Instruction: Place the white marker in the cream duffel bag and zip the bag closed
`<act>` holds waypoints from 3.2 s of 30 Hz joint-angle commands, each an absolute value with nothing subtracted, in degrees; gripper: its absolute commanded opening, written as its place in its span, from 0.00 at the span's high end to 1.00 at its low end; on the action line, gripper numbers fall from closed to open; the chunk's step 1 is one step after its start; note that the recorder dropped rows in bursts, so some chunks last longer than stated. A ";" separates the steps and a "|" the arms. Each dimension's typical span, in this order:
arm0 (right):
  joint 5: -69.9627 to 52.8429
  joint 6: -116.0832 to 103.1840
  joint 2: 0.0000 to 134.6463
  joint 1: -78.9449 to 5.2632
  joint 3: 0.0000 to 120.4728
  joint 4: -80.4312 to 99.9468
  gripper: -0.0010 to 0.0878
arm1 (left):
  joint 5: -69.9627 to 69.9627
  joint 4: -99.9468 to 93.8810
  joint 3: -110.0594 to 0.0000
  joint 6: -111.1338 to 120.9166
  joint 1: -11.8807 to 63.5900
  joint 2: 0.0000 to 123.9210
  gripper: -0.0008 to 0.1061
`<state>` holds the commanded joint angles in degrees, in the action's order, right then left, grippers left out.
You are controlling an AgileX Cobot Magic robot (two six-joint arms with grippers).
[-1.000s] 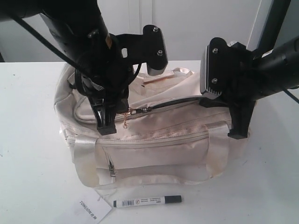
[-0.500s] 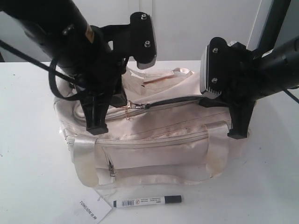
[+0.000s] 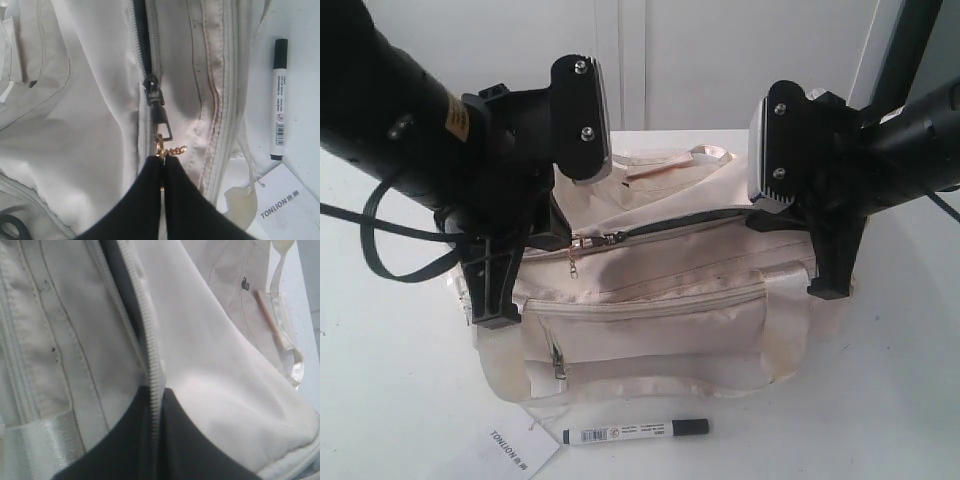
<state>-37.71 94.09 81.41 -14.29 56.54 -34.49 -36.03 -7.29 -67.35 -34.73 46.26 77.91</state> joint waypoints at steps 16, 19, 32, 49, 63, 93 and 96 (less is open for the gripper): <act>-37.70 94.09 81.41 -14.29 56.54 -34.24 0.99 | -41.57 -15.75 -67.35 -34.27 46.26 77.83 0.99; -37.70 94.09 81.41 -14.29 56.54 -34.24 0.99 | -41.90 -16.17 -67.35 -34.27 46.26 77.83 0.99; -37.70 94.09 81.41 -14.29 56.54 -34.24 0.99 | -44.33 -19.40 -67.35 -34.27 44.94 77.83 0.99; -37.70 94.09 81.41 -14.29 56.54 -33.27 0.99 | -47.37 -21.78 -67.35 -34.27 44.70 77.83 0.99; -36.59 92.45 81.41 -14.29 56.54 -29.48 0.99 | -49.81 -24.29 -67.35 -34.27 44.70 77.83 0.99; -36.14 91.07 81.41 -14.29 56.54 -23.30 0.99 | -54.08 -37.86 -67.35 -23.62 44.70 77.83 0.99; -36.14 90.73 81.41 -14.29 56.54 -22.13 0.99 | -54.08 -39.88 -67.35 -20.71 44.70 77.83 0.99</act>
<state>-36.14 90.73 81.41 -14.29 56.54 -22.13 -54.08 -39.88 -67.35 -20.71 44.70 77.83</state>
